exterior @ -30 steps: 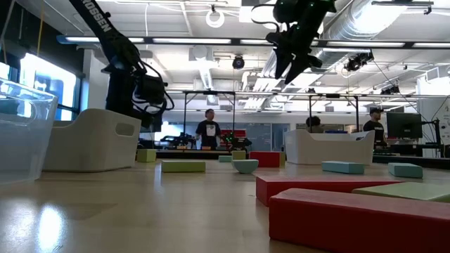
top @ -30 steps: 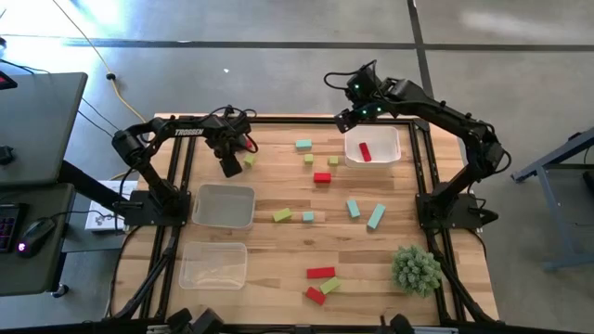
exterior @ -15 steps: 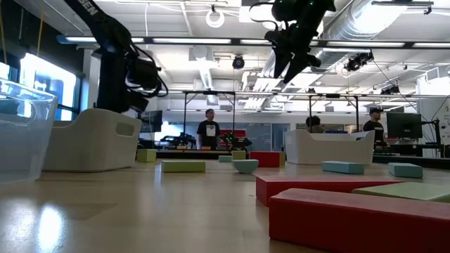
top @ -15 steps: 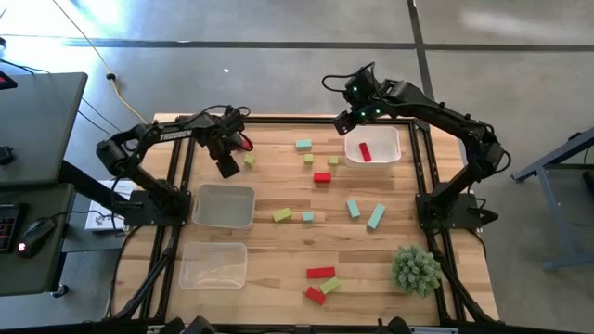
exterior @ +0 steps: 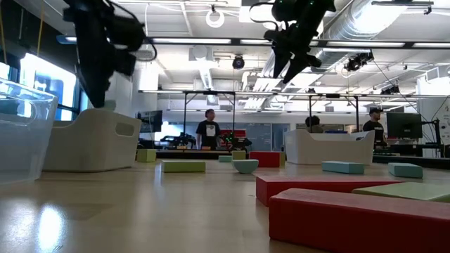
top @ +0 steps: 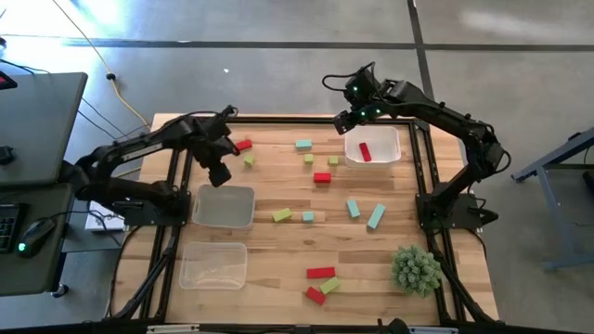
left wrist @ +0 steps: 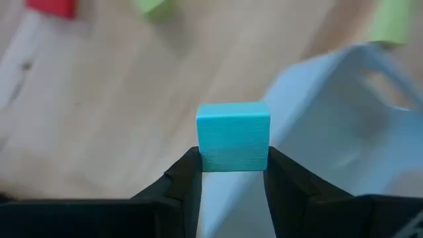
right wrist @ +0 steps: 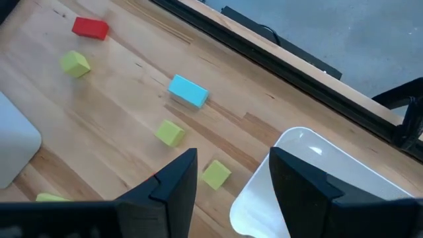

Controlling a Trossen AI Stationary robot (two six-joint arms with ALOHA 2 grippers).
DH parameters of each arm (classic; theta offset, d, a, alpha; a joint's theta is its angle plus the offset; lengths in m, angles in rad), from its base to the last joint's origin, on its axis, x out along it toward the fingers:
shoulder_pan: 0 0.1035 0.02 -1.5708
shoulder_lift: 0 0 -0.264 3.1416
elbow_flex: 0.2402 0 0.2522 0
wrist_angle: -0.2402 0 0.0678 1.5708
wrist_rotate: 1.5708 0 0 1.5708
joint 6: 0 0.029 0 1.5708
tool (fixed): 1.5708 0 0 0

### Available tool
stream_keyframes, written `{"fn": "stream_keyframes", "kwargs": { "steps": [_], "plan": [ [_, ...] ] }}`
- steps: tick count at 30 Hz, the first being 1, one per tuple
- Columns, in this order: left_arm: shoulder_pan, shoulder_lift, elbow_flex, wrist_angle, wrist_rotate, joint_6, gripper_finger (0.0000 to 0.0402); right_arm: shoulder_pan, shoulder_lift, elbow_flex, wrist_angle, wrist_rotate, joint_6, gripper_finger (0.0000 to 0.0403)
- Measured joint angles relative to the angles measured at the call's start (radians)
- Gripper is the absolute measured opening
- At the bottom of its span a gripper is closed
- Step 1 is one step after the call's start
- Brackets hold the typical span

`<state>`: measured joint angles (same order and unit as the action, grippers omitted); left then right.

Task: Sort & place blocks by color
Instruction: Put the blue block into the gray bin

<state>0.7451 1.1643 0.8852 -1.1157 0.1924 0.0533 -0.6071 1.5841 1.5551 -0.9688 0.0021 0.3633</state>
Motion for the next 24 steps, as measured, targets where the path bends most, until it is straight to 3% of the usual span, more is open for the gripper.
{"fn": "stream_keyframes", "kwargs": {
  "steps": [5, 11, 18, 24],
  "plan": [
    [-0.128, -0.106, 0.0, -0.036, 0.078, -0.064, 0.011, 0.016, 0.0, 0.0, 0.0, 0.0, 0.022, 0.0177],
    [-0.288, -0.167, -0.016, -0.048, 0.077, -0.132, 0.0111, 0.043, 0.0, 0.0, 0.0, -0.013, 0.022, 0.0177],
    [-0.436, -0.157, -0.084, -0.037, 0.076, -0.191, 0.0112, 0.055, 0.0, 0.0, 0.0, -0.044, 0.022, 0.0177],
    [-0.496, -0.125, -0.129, 0.022, 0.048, -0.235, 0.0113, 0.054, 0.0, 0.0, -0.006, -0.075, 0.022, 0.0177]
  ]
}}
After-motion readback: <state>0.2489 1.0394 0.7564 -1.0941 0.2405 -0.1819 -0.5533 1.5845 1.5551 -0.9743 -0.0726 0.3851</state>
